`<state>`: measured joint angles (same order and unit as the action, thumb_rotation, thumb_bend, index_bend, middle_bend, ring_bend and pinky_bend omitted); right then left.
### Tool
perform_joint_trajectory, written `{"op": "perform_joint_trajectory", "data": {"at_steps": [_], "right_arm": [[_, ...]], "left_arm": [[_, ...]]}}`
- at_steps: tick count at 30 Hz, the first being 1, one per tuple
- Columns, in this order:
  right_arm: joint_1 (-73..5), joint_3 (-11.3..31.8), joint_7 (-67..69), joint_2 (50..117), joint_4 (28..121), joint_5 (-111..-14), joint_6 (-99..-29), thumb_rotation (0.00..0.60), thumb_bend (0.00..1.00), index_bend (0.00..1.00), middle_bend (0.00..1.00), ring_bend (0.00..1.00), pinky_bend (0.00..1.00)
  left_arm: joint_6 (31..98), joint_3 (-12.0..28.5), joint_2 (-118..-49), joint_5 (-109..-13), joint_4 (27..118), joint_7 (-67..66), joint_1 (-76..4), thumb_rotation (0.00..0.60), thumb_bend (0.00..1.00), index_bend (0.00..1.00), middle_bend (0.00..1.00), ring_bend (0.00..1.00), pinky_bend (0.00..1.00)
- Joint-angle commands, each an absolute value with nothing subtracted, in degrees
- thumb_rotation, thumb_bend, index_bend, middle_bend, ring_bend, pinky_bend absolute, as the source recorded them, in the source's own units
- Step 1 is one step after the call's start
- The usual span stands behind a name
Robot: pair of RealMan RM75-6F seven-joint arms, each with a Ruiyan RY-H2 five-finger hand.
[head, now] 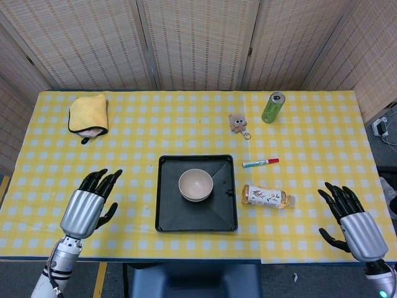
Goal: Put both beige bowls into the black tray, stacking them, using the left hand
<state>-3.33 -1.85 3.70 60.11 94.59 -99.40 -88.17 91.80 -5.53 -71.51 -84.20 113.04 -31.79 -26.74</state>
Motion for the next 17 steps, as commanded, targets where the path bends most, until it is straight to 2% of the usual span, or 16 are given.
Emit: {"op": "perform_joint_trajectory", "data": {"at_steps": [1,7,11,17], "right_arm": [[-3.36,-1.09,3.49,61.01,93.54,-99.81,-89.62,0.600,0.31,0.00,0.00,0.00,0.00],[-3.84,-0.96,1.39,61.86,93.55,-98.35,-87.78,0.600,0.31,0.00,0.00,0.00,0.00],[-3.96,-0.71,-1.11,62.03,94.41,-96.60,-86.45,0.600,0.31,0.00,0.00,0.00,0.00],[-3.55,-0.75,-2.87,62.30,94.85,-96.35,-86.94,0.600,0.31,0.00,0.00,0.00,0.00]], "left_arm": [[102.34,-13.95,-66.45,-89.11,101.97,-11.28,-11.88,0.600,0.38,0.05,0.07,0.00,0.00],[102.24,-12.63,-68.21,-87.90,92.72,-3.37,-7.71,0.600,0.36,0.05,0.00,0.00,0.00],[100.23,-11.06,-66.93,-87.37,90.43,1.38,-7.54,0.600,0.36,0.06,0.00,0.00,0.00],[99.73,-8.49,-66.29,-85.97,90.35,-0.02,-5.97,0.600,0.36,0.06,0.00,0.00,0.00]]}}
